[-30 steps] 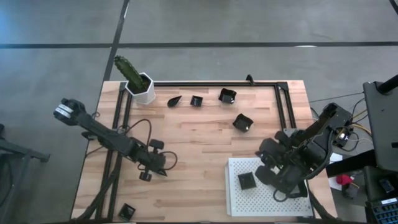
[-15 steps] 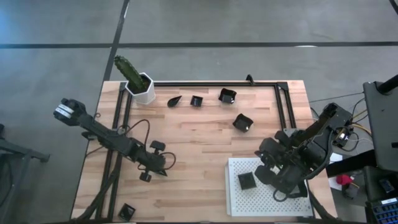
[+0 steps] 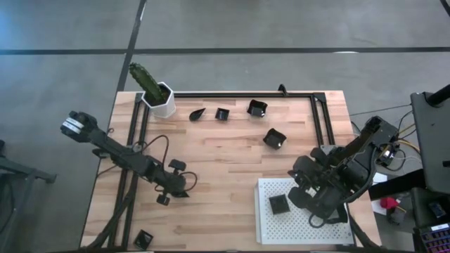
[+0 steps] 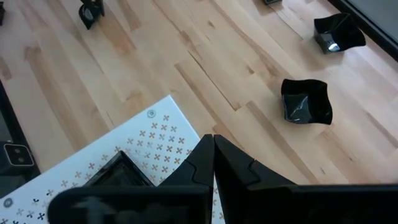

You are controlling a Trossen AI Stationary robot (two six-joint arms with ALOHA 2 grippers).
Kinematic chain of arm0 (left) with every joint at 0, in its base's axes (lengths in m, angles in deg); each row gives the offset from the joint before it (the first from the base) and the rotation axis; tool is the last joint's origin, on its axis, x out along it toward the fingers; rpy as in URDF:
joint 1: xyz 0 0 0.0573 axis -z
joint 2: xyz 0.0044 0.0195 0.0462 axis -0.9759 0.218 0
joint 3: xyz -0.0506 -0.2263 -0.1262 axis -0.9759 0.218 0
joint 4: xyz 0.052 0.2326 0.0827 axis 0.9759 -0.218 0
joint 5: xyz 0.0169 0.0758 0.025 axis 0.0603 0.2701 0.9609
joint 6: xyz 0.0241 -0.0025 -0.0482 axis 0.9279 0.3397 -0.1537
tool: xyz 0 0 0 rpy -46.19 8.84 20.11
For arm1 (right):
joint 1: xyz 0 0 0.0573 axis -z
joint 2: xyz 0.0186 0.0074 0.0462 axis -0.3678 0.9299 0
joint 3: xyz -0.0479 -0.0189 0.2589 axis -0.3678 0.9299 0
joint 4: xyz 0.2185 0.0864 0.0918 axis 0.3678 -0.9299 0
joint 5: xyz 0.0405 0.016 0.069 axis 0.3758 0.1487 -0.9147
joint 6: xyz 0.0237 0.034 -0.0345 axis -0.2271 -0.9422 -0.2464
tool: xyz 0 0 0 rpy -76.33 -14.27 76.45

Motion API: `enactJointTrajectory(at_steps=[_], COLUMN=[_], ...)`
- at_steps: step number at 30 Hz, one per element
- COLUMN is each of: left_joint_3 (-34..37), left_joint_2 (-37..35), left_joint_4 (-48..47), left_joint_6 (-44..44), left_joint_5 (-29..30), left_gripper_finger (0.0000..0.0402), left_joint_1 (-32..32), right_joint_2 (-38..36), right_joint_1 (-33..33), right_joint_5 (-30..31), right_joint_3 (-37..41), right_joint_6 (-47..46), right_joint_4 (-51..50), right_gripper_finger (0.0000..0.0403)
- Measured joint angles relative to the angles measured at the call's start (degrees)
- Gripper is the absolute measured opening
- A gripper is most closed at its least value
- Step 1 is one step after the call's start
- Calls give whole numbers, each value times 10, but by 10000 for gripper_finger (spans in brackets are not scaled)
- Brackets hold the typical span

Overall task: Pick & Place Mini shaped plates
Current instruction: Stack the drop-shaped plate on top of the other drop-shaped plates on the shelf

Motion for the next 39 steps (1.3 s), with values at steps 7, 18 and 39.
enactJointTrajectory(at_steps=[7, 18, 39], left_joint_3=[0, -1, -252], left_joint_2=[0, 0, 4], left_joint_4=[4, 4, -150], left_joint_6=[-2, 13, 247], left_joint_5=[-15, -15, -18], left_gripper_finger=[53, 5, 0], left_joint_1=[0, 0, -126], right_joint_2=[0, 0, 0], right_joint_1=[0, 0, 0], right_joint_5=[0, 0, 64], right_joint_3=[0, 0, 1], right_joint_6=[0, 3, 51], right_joint_4=[1, 3, 3], right_gripper_finger=[8, 8, 8])
